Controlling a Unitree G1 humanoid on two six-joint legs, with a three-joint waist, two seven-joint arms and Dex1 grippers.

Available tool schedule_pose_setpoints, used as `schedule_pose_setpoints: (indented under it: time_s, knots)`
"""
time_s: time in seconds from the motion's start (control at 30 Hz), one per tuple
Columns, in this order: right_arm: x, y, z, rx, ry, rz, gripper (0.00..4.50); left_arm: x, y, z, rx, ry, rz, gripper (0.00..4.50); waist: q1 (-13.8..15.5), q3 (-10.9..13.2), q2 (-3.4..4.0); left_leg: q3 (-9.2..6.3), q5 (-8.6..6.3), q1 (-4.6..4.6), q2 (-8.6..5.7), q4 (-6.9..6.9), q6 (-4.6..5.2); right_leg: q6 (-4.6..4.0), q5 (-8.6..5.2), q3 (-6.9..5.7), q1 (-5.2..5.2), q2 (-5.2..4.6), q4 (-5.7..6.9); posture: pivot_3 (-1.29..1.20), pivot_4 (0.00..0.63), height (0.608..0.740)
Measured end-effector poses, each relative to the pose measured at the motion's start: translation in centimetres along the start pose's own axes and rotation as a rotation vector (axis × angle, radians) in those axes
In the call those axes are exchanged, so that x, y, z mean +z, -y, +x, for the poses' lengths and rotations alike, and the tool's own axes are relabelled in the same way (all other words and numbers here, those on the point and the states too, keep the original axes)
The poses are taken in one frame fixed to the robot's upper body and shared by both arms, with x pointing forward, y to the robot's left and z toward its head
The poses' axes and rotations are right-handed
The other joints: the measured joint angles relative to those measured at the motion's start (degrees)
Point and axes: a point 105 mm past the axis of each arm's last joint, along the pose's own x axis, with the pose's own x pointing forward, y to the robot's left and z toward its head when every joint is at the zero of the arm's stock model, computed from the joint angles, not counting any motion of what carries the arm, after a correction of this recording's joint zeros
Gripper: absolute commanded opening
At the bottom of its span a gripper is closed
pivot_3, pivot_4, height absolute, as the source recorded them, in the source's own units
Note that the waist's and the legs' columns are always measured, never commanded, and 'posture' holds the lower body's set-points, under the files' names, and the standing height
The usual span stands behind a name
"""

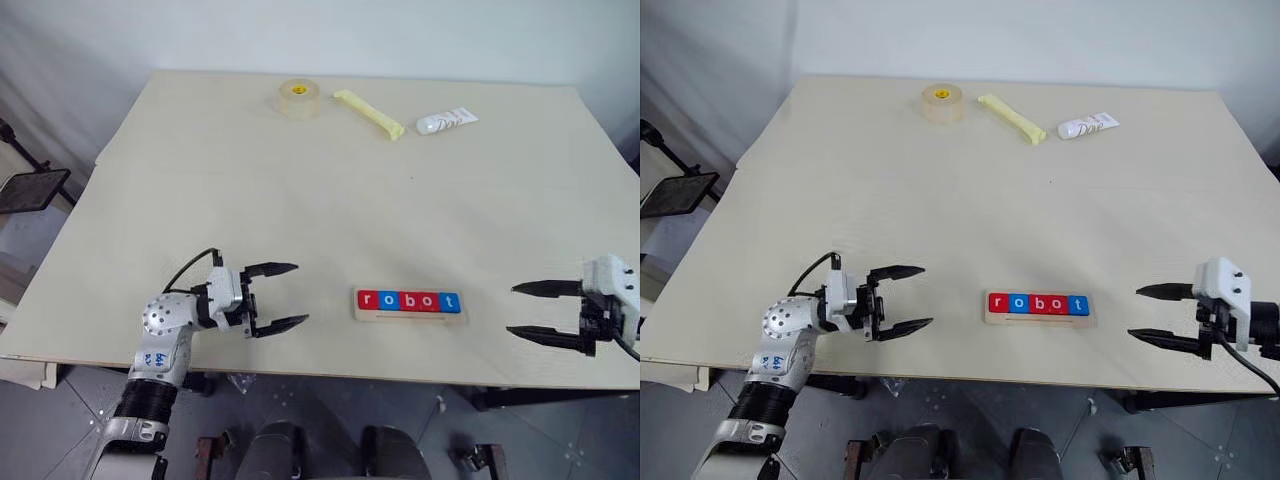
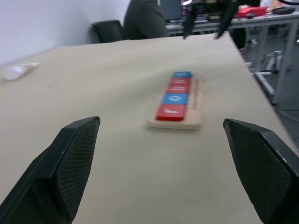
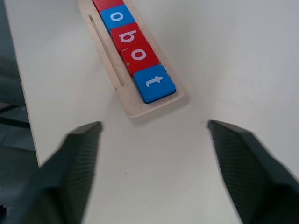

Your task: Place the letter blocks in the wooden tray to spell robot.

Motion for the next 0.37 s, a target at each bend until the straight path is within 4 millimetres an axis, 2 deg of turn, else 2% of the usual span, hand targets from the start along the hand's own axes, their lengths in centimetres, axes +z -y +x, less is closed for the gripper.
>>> schedule_pose_setpoints:
  time_s: [0.13,0.37]
  knots:
    - [-0.7,0.5,-1.4,-0.048,0.053,0.017,4.46,0.5,-0.6,-1.2,-0.002,-0.004,0.001,4.50,-0.02,0.00,0.00,0.02,0.00,0.00,-0.01,-0.01,0.00,0.00,0.00,0.00,-0.01,-0.01,0.00,0.00,0.150,0.740]
    - [-1.0,0.9,-2.7,-0.089,0.102,-0.007,4.46,0.8,-0.5,-1.9,-0.061,0.013,-0.029,4.50,0.08,0.00,0.00,0.01,0.00,-0.01,-0.02,0.00,0.00,0.00,0.00,0.01,-0.01,-0.02,0.00,0.00,0.150,0.740]
